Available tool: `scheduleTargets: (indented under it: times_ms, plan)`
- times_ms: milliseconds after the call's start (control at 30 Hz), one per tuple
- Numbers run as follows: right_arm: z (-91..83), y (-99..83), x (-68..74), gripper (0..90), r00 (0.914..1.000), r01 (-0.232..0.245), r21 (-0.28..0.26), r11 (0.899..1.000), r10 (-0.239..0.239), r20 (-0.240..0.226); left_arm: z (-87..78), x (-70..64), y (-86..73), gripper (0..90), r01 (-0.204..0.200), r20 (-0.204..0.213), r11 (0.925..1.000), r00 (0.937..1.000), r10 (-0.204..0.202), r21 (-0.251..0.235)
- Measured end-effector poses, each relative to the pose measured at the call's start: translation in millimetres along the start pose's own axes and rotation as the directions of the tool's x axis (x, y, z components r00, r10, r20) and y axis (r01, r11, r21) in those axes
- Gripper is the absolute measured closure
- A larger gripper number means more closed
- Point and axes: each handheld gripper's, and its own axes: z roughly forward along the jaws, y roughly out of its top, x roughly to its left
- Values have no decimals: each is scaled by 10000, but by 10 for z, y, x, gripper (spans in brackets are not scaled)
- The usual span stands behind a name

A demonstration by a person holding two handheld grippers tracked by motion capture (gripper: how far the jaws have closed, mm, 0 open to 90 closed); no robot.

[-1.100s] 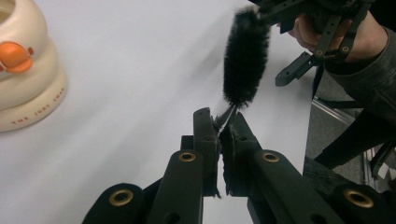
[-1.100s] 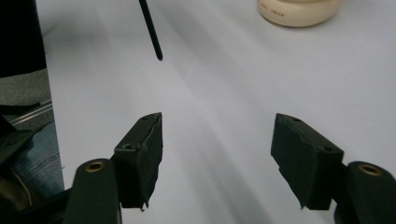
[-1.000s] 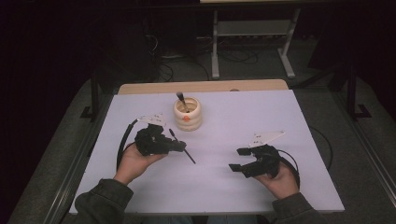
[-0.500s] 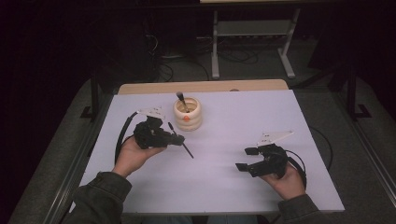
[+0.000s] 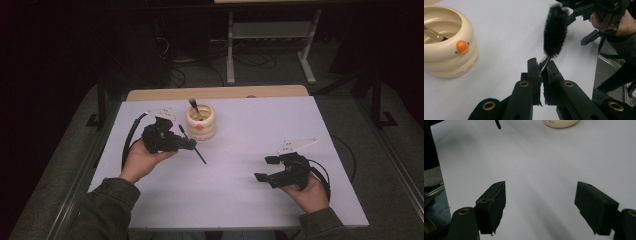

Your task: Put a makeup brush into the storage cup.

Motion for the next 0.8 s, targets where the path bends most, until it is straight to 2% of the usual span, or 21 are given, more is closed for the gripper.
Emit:
scheduleTargets:
  times_ms: [267, 800]
  plan:
    - [-20, -16, -44, 226, 9997, -233, -96, 9997, 233, -26, -54, 50, 83, 853, 127, -174, 9999, 9998, -129, -72]
    - [-15, -21, -65, 225, 9997, -243, 0, 9997, 243, 22, -107, 150, 269, 853, 192, -619, 9998, 9979, -185, 108]
